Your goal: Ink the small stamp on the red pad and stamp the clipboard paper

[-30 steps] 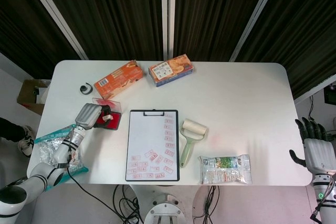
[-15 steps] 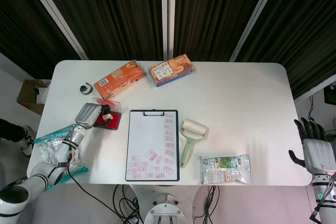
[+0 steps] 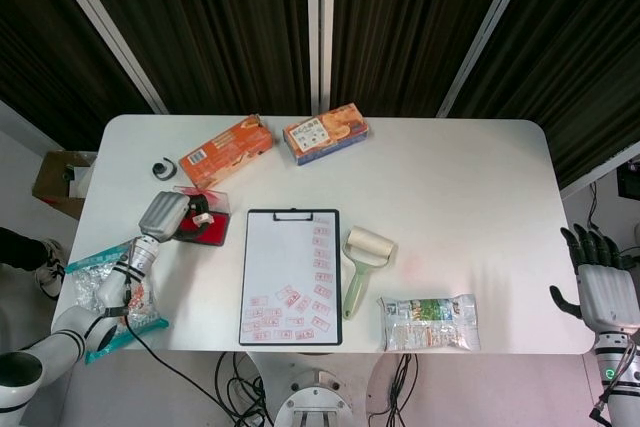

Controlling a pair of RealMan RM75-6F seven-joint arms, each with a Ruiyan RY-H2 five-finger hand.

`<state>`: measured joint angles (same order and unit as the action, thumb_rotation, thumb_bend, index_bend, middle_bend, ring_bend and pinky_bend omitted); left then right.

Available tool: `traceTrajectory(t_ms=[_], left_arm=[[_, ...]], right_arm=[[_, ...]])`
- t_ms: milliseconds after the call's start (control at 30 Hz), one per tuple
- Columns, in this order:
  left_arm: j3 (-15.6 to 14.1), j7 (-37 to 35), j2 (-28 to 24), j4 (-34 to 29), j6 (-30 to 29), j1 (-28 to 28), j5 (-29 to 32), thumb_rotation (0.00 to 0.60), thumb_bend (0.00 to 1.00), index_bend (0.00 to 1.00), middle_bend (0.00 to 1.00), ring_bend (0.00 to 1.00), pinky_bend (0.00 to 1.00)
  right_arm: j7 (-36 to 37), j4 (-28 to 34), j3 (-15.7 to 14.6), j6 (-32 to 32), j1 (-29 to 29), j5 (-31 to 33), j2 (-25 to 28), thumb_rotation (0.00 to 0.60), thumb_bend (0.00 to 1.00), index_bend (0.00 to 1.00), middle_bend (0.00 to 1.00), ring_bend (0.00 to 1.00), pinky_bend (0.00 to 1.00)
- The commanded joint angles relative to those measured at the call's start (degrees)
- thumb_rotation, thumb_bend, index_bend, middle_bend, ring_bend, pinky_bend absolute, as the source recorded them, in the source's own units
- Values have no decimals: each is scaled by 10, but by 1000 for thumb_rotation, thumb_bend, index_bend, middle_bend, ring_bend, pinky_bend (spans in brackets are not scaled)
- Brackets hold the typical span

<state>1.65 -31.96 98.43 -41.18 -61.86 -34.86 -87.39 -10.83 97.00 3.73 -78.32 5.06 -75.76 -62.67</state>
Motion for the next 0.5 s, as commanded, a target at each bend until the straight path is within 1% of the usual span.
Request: traceTrajectory(t_ms=[33, 300, 500], left_arm=[[2, 15, -34, -49, -16, 2, -4, 600, 451, 695, 706, 634, 729], [2, 56, -88, -159, -17, 3, -4, 600, 454, 695, 706, 634, 729], [7, 88, -102, -220, -13, -19, -20, 600, 455, 695, 706, 634, 729]], right_arm=[[2, -2, 0, 0, 0, -1, -1, 600, 204, 0, 0, 0, 0], [11, -7, -2, -2, -2, -5, -4, 600, 205, 0, 0, 0, 0], [21, -10, -3, -7, -7, -7, -1, 600, 205, 0, 0, 0, 0]])
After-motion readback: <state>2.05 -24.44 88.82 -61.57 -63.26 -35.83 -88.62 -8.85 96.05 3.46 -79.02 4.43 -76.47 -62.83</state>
